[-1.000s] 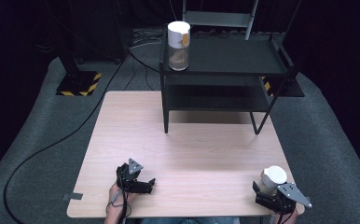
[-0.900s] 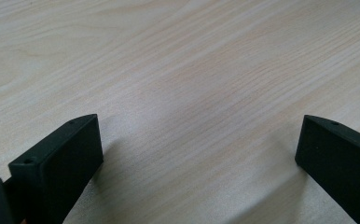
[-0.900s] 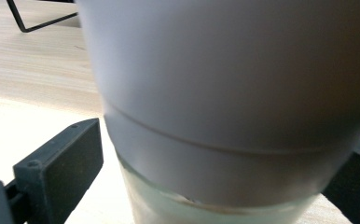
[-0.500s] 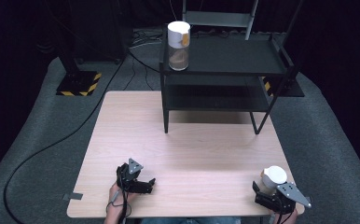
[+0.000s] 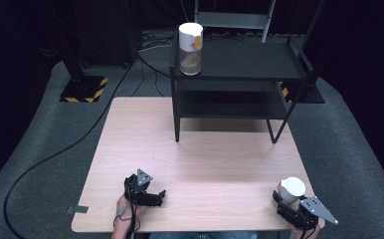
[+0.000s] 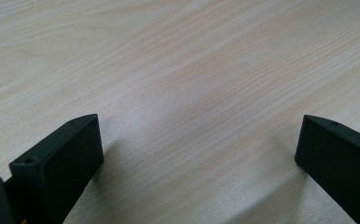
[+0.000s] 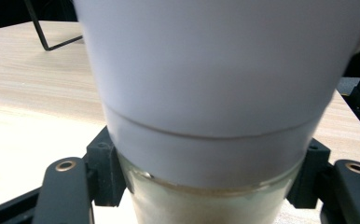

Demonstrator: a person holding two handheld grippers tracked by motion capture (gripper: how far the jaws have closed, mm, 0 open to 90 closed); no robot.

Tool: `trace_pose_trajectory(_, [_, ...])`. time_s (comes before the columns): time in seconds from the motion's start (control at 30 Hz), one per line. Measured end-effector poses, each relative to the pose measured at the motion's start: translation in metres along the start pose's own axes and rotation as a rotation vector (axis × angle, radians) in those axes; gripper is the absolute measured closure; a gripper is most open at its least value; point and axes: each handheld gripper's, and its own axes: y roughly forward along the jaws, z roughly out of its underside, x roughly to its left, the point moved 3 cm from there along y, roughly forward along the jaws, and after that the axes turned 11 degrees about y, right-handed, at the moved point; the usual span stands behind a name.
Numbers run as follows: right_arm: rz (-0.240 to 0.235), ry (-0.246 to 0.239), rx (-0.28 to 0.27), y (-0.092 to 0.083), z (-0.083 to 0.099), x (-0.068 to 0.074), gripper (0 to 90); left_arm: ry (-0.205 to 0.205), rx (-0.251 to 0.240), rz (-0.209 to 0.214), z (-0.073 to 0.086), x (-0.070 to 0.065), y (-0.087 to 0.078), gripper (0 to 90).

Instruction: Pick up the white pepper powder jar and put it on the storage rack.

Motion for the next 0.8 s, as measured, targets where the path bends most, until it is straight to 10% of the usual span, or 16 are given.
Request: trace_pose_trajectory(0.8, [0.048,0.001,0.013,0.000,-0.011,0.010,30.1,0.000,0.000,-0.001,0.000,0.000,0.000,0.3])
